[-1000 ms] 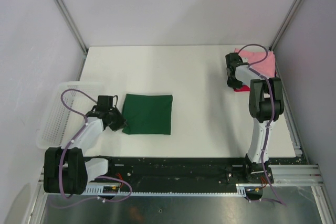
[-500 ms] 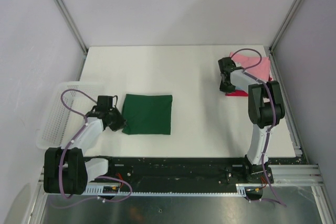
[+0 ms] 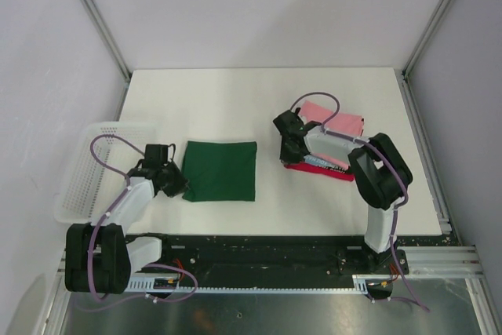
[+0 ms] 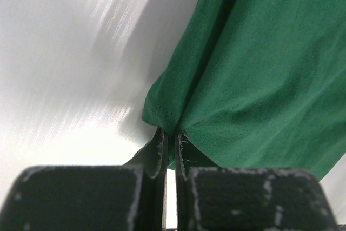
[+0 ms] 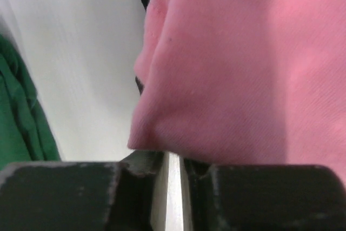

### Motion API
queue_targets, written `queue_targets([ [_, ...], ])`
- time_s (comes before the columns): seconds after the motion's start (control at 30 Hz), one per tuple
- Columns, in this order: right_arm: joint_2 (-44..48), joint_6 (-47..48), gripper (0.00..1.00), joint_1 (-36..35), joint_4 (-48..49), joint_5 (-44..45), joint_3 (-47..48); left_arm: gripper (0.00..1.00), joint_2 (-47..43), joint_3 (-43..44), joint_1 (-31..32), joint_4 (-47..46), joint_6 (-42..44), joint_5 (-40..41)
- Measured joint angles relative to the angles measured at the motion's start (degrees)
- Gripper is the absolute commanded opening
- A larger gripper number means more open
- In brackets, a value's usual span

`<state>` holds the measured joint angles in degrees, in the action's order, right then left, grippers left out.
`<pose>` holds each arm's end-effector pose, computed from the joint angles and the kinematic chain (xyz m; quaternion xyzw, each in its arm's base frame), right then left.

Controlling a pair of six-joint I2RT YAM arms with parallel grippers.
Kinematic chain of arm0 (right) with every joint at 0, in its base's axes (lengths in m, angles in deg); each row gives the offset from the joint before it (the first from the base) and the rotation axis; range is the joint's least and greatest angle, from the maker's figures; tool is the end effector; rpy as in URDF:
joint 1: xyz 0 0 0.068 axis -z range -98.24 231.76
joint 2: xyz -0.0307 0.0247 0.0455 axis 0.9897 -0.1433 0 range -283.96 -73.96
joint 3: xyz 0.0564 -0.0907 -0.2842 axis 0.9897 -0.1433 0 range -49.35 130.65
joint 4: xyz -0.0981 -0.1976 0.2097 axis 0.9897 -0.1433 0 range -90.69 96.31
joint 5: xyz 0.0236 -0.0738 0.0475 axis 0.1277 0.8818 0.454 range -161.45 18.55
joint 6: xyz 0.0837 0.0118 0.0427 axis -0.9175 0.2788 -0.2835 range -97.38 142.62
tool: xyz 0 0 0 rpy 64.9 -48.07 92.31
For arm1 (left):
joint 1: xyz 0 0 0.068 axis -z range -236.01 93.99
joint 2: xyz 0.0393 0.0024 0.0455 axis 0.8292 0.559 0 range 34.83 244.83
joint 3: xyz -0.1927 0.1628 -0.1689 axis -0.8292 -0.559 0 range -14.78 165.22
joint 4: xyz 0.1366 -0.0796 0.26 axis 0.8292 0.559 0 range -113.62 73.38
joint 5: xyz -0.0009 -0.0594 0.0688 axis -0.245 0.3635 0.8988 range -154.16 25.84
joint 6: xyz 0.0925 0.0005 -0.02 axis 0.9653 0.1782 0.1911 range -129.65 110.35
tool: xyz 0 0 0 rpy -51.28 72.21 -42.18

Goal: Fold and stack the t-shirts
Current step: Put the neatly folded tshirt into the corner of the board with both arms

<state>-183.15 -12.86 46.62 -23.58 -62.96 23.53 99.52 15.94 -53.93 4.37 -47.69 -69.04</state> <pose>0.3759 0.2491 0.1241 0.0181 0.9758 0.0598 0.2097 0.2423 -0.0162 0.1279 -0.2894 0.9251 -0.1219 0.2133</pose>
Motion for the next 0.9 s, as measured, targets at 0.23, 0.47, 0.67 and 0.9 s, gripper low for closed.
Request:
queue_targets([
  [0.23, 3.9, -2.1, 0.51, -3.2, 0.3, -1.1, -1.3, 0.27, 0.0, 0.0, 0.0, 0.0, -0.1, 0.0],
  [0.47, 8.4, -2.0, 0.53, -7.7, 5.0, -4.4, -0.5, 0.54, -4.3, 0.1, -0.2, 2.1, -1.4, 2.1],
  [0.67, 1.1, -1.8, 0.55, -7.0, 9.6, -8.0, 3.5, 0.58, -12.5, 0.8, -0.2, 7.1, -5.3, 6.2],
  [0.9, -8.7, -1.1, 0.58, -5.3, 12.5, -11.2, 9.6, 0.6, -18.3, 0.8, -0.3, 10.2, -8.8, 8.0],
])
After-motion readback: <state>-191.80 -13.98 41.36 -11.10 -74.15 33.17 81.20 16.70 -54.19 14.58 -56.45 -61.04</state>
